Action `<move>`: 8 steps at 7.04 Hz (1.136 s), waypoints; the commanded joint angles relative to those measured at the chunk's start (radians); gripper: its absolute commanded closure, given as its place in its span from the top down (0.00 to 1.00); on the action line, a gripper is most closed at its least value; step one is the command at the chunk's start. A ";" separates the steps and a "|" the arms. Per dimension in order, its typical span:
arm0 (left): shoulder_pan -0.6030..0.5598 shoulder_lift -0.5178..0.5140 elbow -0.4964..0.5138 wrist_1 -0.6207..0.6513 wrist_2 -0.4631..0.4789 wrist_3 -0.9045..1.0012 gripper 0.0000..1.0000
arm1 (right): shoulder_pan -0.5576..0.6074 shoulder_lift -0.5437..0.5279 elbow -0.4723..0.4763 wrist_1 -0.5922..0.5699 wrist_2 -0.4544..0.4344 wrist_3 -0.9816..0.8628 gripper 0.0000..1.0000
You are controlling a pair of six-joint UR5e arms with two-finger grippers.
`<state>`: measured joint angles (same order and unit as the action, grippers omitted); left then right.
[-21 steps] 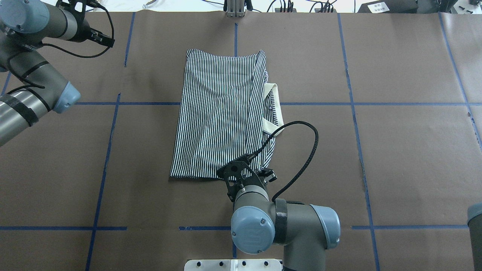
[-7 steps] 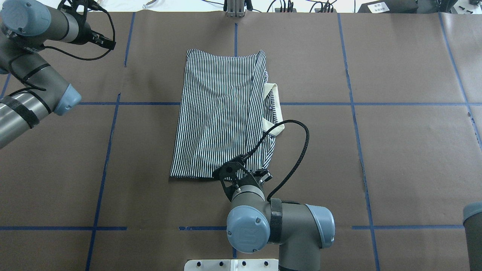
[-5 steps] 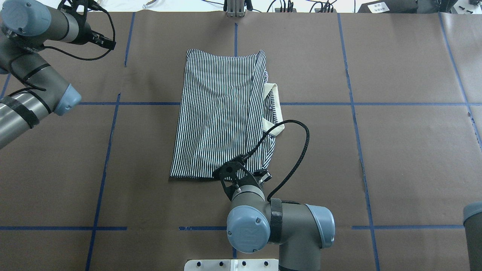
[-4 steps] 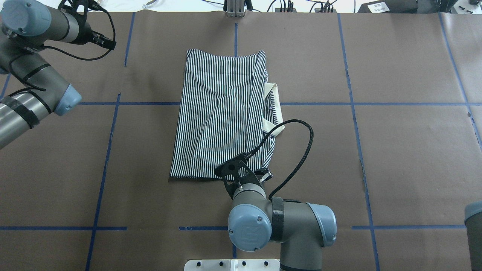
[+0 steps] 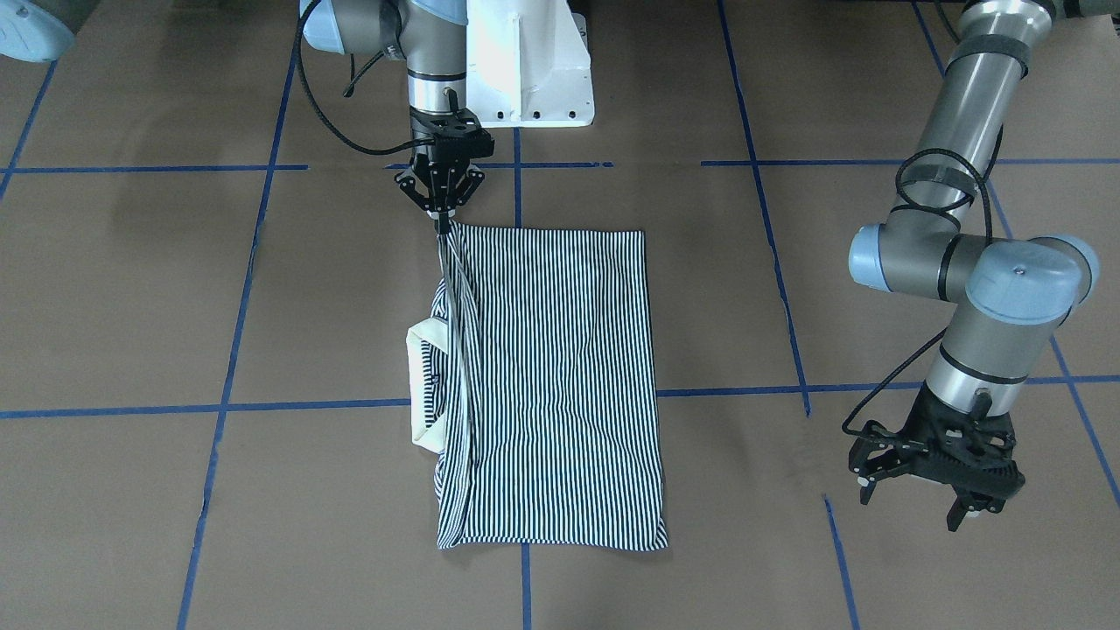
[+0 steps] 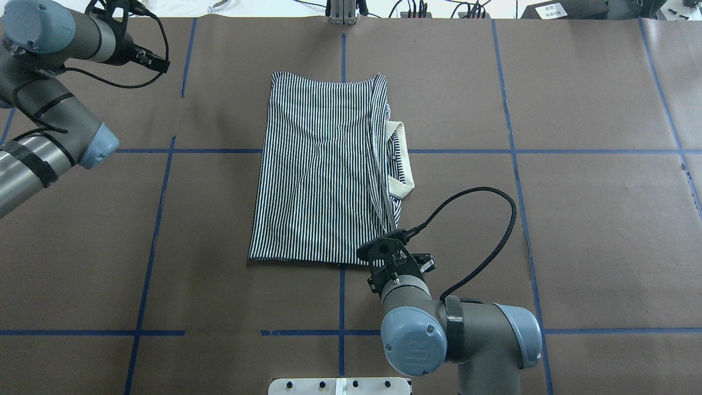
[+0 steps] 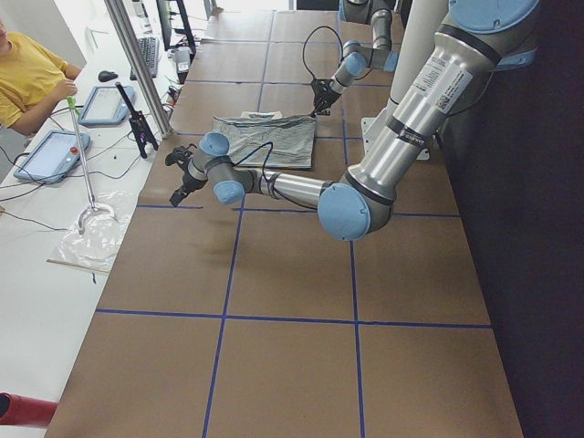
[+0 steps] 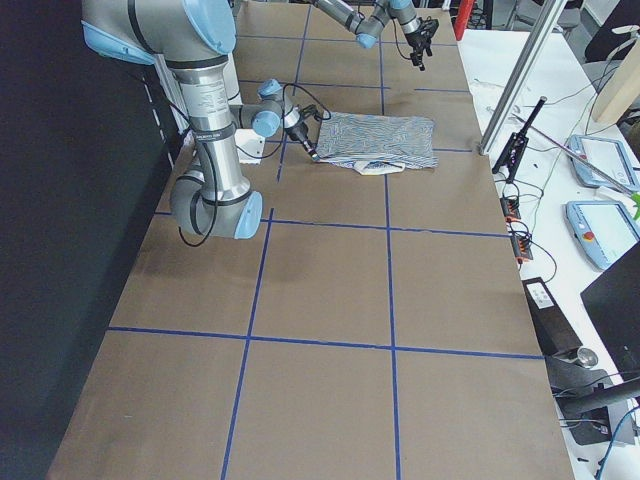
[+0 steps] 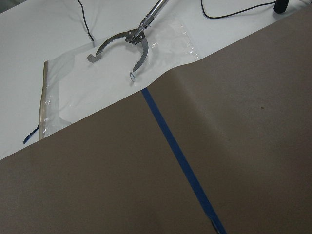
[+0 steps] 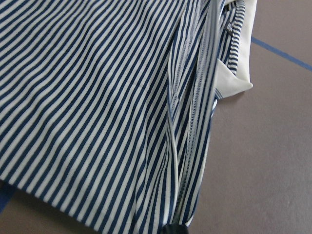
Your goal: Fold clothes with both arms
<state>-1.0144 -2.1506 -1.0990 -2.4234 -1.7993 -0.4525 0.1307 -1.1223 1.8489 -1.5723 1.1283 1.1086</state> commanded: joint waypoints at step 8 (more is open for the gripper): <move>0.008 0.003 -0.031 0.001 -0.058 -0.002 1.00 | 0.173 0.028 0.055 0.000 0.210 0.040 1.00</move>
<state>-1.0070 -2.1498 -1.1115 -2.4227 -1.8220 -0.4529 0.2431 -1.1509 1.9600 -1.5707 1.2727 1.1642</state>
